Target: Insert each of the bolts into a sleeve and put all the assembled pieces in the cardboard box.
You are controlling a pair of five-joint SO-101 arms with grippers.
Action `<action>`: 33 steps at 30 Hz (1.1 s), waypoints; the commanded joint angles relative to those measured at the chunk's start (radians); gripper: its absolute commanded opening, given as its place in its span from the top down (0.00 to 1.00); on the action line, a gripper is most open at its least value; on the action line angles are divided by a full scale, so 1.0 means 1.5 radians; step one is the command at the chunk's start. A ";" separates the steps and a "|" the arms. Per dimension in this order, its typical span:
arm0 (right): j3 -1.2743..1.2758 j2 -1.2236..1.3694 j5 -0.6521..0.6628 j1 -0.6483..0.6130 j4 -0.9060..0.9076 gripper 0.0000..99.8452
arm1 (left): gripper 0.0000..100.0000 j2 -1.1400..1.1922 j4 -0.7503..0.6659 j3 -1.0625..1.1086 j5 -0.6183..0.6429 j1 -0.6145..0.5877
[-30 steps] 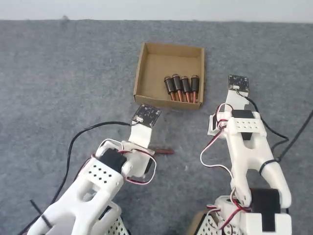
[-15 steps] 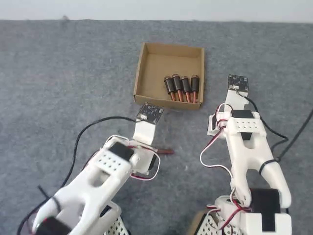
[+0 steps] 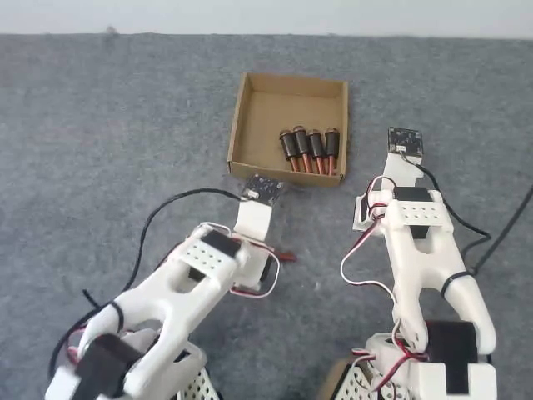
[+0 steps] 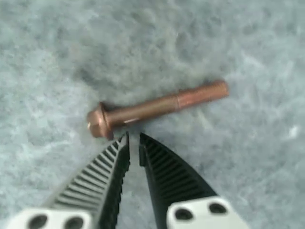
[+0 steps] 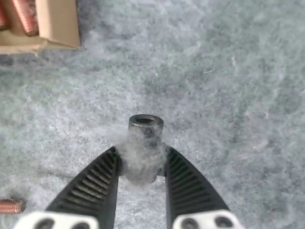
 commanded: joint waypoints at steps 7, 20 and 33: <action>-0.003 -0.004 0.010 -0.007 -0.007 0.99 | 0.96 0.094 -0.051 -0.121 0.010 -0.088; -0.003 -0.004 0.010 -0.007 -0.007 0.99 | 0.96 0.223 -0.040 -0.285 0.053 -0.093; -0.003 -0.004 0.026 -0.007 -0.007 0.99 | 0.96 0.192 0.014 -0.295 0.114 0.012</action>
